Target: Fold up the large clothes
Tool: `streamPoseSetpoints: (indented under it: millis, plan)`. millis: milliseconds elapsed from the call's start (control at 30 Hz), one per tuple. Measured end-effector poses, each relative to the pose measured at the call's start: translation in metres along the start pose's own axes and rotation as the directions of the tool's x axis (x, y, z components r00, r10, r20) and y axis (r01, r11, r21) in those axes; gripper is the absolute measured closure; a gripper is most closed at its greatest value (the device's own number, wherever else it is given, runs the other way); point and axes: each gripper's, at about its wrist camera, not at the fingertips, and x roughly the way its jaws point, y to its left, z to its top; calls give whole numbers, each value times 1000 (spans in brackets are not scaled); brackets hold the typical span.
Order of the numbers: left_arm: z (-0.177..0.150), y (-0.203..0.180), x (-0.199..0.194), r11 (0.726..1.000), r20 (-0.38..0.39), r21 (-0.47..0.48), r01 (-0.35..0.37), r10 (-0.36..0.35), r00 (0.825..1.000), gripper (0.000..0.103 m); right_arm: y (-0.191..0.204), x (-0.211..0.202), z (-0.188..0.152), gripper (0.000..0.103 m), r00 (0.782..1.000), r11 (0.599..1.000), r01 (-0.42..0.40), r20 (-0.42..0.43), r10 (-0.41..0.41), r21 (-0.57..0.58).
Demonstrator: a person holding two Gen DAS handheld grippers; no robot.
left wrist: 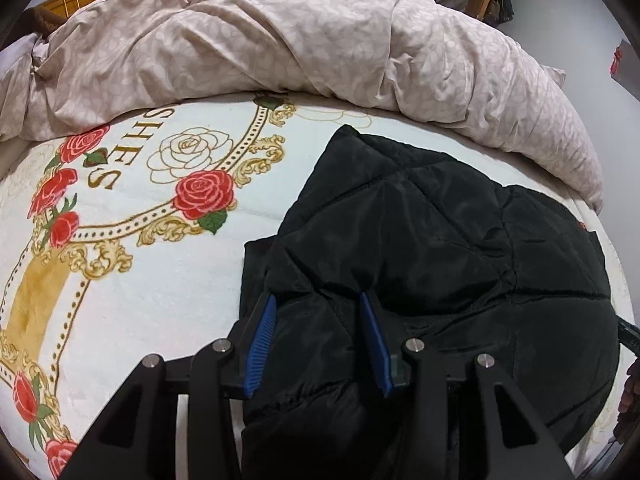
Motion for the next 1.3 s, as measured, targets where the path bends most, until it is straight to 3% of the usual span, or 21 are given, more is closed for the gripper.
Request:
streamPoseSetpoints:
  millis: [267,400,500,667,833,1300]
  plan:
    - [10,24,-36,999,57,-49,-9,11,998,57,-6,-37,-2,41,997,999,-37,64,36,14]
    - [4,34,-18,997,2,-72,-20,20,1000,56,-16,-25,-11,40,999,997,-42,35,40,59]
    - [-5,35,-5,996,-16,-94,-6,4,1000,55,-25,-15,-17,33,998,992,-67,21,65,109]
    - [-9,36,14,993,-27,-121,-11,8,1000,38,-38,9,-21,24,991,974,-134,5,135,182]
    - [-6,42,28,987,-47,-161,12,-20,999,29,-47,24,-21,17,981,957,-188,1,192,223]
    - [-4,33,45,977,-73,-184,109,-124,990,29,-57,43,-21,17,951,910,-290,-12,308,295]
